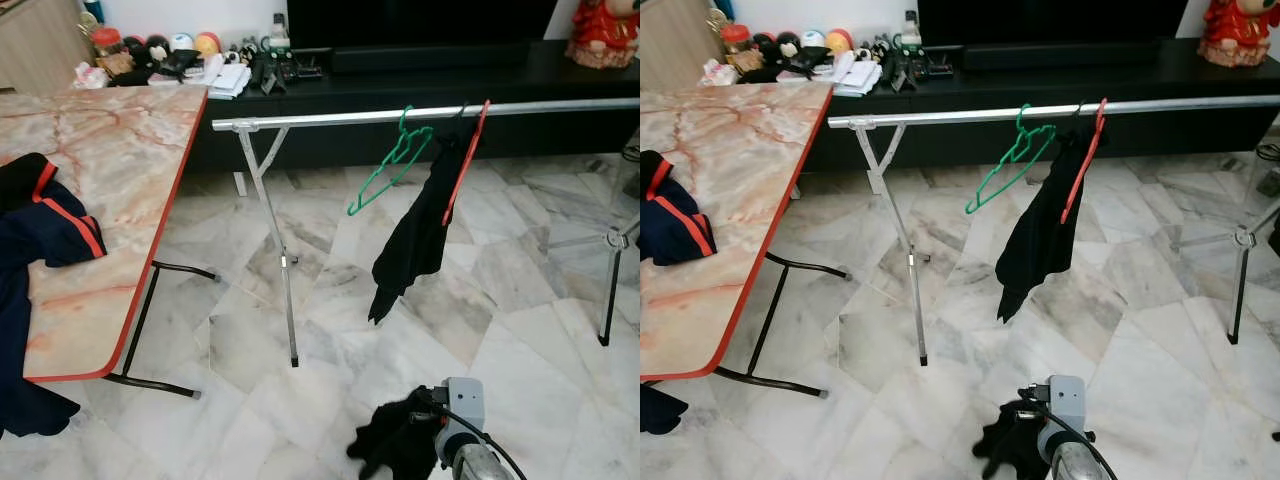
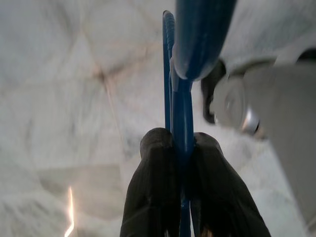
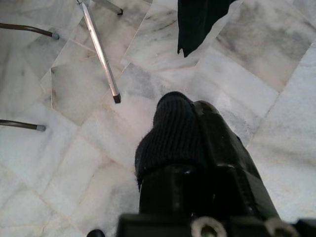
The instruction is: Hang hanger
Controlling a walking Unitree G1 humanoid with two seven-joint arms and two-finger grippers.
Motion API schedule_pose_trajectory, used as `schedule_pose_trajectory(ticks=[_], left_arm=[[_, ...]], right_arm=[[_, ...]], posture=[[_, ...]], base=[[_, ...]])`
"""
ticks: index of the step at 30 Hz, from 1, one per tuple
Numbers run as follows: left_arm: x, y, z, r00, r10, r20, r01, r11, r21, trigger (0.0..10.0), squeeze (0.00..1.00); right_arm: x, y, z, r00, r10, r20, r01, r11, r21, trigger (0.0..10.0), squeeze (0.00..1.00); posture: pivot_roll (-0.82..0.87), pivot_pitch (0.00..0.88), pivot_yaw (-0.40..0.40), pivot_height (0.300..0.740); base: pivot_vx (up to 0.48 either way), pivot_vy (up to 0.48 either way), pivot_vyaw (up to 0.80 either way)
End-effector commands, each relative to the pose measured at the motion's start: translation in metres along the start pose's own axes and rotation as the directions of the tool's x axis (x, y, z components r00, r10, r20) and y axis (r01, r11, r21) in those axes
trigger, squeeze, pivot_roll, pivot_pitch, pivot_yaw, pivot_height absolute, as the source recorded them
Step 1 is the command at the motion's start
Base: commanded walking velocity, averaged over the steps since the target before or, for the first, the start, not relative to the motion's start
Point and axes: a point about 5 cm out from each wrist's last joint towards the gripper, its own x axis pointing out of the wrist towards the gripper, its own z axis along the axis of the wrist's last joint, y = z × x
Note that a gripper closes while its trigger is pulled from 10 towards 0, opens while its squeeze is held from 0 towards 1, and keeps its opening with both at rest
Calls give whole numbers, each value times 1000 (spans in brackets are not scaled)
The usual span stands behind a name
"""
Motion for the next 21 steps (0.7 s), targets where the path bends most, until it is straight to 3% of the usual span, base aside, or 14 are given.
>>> schedule_pose_trajectory(ticks=[1, 21], left_arm=[[-1, 2, -10, 999, 0, -32, 0, 1000, 1, 10000, 0], [0, 0, -5, 1000, -1, -22, 1, 1000, -4, 10000, 0]], right_arm=[[0, 1, -1, 1000, 4, 4, -4, 1000, -4, 10000, 0], [0, 1, 0, 1000, 4, 6, -4, 1000, -6, 10000, 0]], posture=[[-18, 175, 36, 740], [-18, 175, 34, 740]], base=[[0, 0, 0], [-24, 0, 0]])
